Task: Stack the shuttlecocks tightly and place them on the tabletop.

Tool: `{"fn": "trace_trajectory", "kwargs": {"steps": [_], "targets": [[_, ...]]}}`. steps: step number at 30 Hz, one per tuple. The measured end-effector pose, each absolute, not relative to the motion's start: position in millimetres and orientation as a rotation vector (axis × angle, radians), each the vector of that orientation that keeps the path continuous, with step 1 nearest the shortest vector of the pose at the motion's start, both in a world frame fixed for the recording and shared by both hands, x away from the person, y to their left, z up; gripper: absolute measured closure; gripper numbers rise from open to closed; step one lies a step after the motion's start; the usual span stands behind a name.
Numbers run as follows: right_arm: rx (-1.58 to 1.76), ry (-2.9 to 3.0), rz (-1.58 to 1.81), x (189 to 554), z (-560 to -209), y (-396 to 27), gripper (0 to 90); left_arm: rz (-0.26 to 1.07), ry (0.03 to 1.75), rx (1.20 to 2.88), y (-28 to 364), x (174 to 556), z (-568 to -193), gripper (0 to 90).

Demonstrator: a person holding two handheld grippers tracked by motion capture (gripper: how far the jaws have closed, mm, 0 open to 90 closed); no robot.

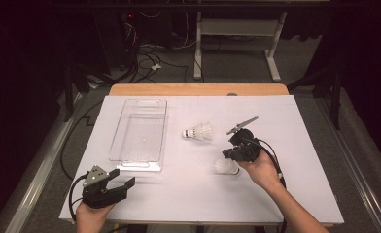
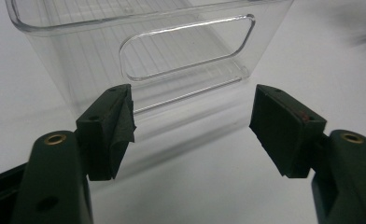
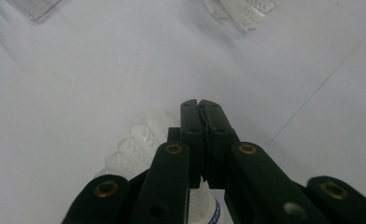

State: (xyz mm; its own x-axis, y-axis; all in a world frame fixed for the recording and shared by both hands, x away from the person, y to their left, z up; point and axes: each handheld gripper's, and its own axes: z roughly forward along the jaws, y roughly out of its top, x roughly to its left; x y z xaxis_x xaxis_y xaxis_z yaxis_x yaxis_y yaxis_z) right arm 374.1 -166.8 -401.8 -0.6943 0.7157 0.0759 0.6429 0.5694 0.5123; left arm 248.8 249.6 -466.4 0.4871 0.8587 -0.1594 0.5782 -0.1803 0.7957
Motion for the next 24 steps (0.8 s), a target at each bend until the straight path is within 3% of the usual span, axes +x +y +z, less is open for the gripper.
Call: {"fn": "trace_trajectory", "kwargs": {"steps": [24], "targets": [[1.224,2.567,0.858,403.7,-400.0,-163.8,88.9,0.407,1.198,1.880,250.1,249.9,-466.9,31.4]]}}
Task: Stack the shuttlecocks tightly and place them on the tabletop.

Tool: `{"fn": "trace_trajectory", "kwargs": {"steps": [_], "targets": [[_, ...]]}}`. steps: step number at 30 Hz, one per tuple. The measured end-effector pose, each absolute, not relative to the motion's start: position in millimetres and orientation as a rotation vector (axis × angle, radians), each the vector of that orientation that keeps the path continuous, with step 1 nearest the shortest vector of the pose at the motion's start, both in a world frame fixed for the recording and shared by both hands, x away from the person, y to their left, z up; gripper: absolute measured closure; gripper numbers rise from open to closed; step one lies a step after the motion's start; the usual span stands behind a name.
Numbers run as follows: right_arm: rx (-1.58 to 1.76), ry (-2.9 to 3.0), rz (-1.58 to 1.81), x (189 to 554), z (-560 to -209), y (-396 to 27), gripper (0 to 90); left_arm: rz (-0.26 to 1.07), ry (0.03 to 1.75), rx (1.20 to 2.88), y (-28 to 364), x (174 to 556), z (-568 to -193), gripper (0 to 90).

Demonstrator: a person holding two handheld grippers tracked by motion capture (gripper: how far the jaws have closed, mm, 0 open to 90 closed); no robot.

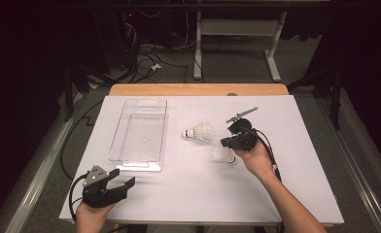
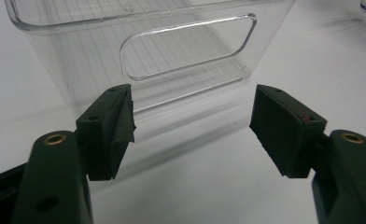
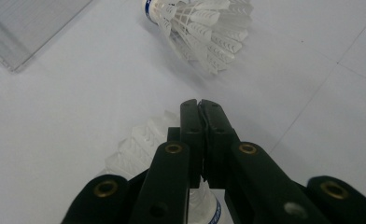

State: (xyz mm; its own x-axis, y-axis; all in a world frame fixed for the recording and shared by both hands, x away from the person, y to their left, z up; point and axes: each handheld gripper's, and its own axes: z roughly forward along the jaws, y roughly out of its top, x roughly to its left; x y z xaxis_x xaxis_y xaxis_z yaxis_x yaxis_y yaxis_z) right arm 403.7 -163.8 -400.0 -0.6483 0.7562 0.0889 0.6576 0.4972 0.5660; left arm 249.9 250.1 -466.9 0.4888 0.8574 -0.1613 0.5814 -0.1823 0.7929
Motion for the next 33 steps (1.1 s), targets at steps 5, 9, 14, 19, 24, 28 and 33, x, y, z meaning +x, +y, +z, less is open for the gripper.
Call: {"fn": "trace_trajectory", "kwargs": {"steps": [5,9,14,19,24,28,33], "targets": [[1.216,2.566,0.862,408.4,-399.1,-158.3,88.9,0.408,1.198,1.881,250.1,249.8,-466.8,31.4],[1.222,2.562,0.871,411.9,-399.9,-152.9,88.8,0.410,1.198,1.880,250.3,249.7,-466.7,31.4],[1.221,2.563,0.884,415.1,-404.0,-145.9,88.8,0.410,1.198,1.880,250.5,249.7,-466.6,31.3],[1.207,2.573,0.896,416.1,-407.0,-139.4,88.6,0.410,1.198,1.881,250.9,249.7,-466.5,31.3],[1.217,2.572,0.908,416.1,-409.1,-136.8,88.3,0.409,1.198,1.880,250.5,249.6,-466.5,31.3],[1.211,2.573,0.909,416.3,-410.2,-136.5,88.0,0.409,1.197,1.882,250.8,249.7,-466.4,31.4],[1.217,2.579,0.897,415.7,-411.9,-135.2,87.3,0.409,1.197,1.879,250.6,249.7,-466.5,31.4]]}}
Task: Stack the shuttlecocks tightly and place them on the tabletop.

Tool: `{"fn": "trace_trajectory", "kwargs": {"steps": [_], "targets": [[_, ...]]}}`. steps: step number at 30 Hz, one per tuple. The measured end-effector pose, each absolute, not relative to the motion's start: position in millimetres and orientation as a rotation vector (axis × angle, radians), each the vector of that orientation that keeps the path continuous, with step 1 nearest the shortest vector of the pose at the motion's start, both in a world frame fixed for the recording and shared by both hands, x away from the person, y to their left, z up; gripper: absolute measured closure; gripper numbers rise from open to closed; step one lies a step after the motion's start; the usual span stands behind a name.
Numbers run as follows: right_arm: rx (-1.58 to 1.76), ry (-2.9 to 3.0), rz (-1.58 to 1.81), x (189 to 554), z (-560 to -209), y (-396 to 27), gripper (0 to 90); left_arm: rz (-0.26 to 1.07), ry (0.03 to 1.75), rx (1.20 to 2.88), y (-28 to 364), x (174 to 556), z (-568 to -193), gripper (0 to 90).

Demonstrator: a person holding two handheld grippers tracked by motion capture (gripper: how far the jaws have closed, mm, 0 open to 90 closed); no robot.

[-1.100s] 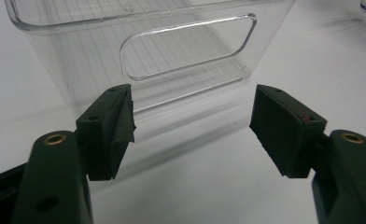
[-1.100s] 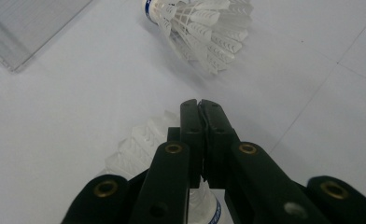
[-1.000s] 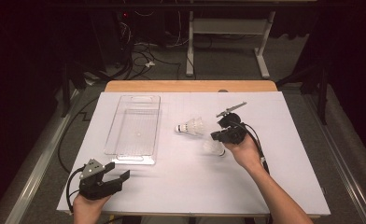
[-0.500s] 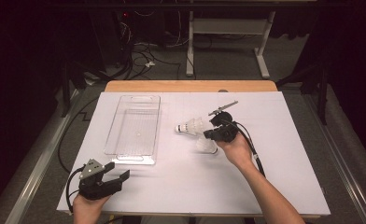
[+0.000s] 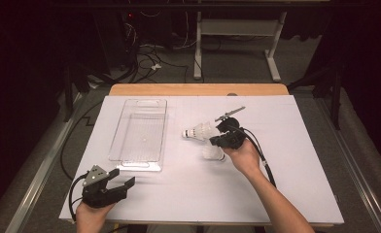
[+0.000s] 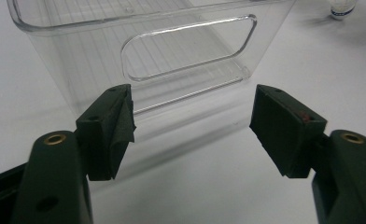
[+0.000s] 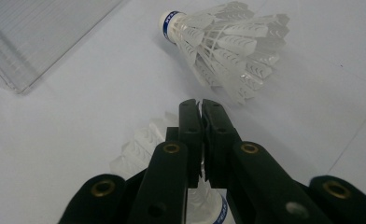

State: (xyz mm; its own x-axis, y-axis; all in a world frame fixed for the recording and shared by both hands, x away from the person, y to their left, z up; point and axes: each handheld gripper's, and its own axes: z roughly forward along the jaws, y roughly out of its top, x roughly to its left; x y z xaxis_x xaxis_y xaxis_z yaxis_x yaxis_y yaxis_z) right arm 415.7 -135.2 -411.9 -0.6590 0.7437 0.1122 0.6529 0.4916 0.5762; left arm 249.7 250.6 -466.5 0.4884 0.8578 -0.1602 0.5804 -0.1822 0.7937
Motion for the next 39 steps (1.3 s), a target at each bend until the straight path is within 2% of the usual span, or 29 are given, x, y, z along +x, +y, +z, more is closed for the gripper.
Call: {"fn": "trace_trajectory", "kwargs": {"steps": [21,39], "targets": [[1.219,2.572,0.889,408.6,-402.5,-154.5,81.9,0.404,1.198,1.881,250.4,249.8,-466.3,31.2],[1.261,2.552,0.865,402.5,-401.8,-180.3,81.9,0.393,1.191,1.893,249.7,249.9,-466.5,30.8]]}}
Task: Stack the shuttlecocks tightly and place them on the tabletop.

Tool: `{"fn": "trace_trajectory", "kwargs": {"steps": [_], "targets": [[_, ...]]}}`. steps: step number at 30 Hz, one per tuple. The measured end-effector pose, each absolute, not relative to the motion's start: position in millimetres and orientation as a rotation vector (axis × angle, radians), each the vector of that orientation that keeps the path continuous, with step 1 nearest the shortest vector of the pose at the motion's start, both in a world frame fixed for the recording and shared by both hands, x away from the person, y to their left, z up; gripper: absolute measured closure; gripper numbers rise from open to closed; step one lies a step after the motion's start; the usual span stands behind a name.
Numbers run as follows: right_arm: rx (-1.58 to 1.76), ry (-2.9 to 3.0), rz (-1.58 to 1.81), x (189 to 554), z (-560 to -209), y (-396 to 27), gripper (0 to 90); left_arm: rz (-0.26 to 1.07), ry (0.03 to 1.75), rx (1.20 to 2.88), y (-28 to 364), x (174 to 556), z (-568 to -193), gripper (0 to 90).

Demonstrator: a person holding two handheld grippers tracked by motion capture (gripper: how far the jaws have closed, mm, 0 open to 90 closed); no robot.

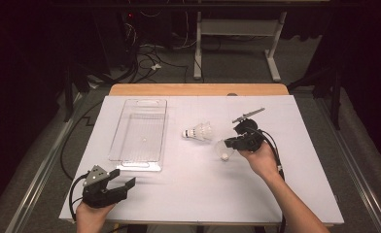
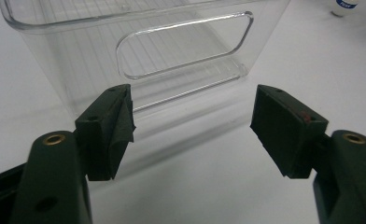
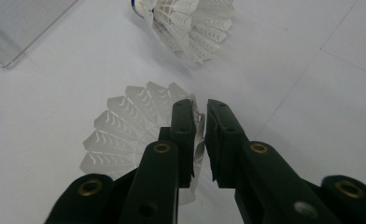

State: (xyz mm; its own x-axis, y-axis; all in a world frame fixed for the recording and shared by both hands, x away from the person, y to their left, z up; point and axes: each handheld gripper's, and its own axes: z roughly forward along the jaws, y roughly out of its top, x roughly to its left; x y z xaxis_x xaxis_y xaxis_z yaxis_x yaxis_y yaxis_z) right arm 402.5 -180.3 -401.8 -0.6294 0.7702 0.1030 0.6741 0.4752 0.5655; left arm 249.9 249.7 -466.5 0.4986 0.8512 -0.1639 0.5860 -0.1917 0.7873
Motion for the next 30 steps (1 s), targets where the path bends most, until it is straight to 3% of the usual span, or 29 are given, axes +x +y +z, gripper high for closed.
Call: {"fn": "trace_trajectory", "kwargs": {"steps": [30], "targets": [[1.311,2.532,0.844,400.1,-406.7,-201.4,80.2,0.362,1.193,1.863,255.3,251.6,-466.0,24.4]]}}
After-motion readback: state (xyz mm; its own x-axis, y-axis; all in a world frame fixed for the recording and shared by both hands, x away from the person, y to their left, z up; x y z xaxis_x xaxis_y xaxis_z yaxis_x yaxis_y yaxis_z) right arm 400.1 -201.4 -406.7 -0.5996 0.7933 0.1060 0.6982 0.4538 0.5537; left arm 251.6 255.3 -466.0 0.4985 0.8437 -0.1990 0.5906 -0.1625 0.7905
